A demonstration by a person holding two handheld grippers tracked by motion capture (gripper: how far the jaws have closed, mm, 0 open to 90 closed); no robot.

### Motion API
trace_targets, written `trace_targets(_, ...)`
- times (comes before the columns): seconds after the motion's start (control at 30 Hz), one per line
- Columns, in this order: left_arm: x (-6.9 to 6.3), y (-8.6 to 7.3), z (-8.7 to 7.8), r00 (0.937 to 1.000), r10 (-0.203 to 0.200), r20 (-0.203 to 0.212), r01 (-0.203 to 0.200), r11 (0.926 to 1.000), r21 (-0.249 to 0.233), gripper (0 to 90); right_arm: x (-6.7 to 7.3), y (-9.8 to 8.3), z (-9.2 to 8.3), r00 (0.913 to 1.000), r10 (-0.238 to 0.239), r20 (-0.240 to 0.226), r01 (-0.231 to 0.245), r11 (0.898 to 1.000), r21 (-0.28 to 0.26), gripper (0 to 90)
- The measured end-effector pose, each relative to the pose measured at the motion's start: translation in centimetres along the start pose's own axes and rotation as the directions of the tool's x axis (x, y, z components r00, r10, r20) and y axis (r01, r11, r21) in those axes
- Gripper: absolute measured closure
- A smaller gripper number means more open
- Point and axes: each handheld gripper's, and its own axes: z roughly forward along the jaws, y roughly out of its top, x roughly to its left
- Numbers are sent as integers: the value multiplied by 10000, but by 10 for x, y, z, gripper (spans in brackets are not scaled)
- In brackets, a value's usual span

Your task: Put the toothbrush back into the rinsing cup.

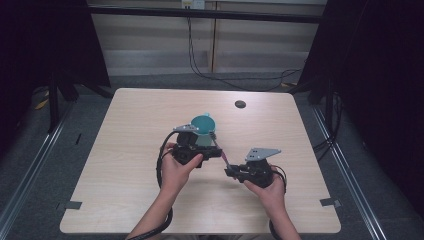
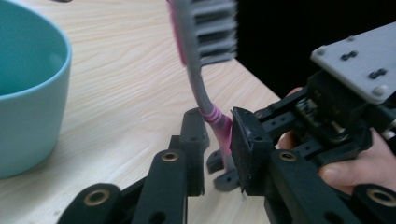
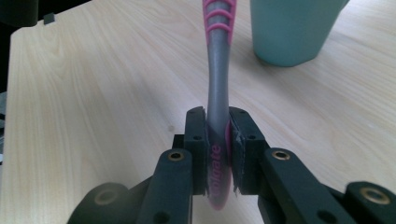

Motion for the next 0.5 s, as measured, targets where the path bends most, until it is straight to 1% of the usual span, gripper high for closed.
trace_targets(0.1,-4,2,1,9996,35,266,-34,10000,-44,781,3,1,4,9999,-74,-91,75,9999,113,787)
trace_targets(0.23,-11,7,2,9988,327,377,-327,9995,-14,818,7,2,9,9996,82,-261,-81,10000,54,784)
trace_targets(0.37,-15,10,2,9978,555,371,-556,9985,16,823,7,2,8,9990,222,-381,-228,9996,-154,784)
trace_targets(0.5,-14,10,1,9981,445,436,-444,9990,-35,824,7,3,8,9988,268,-422,-274,9995,-135,784)
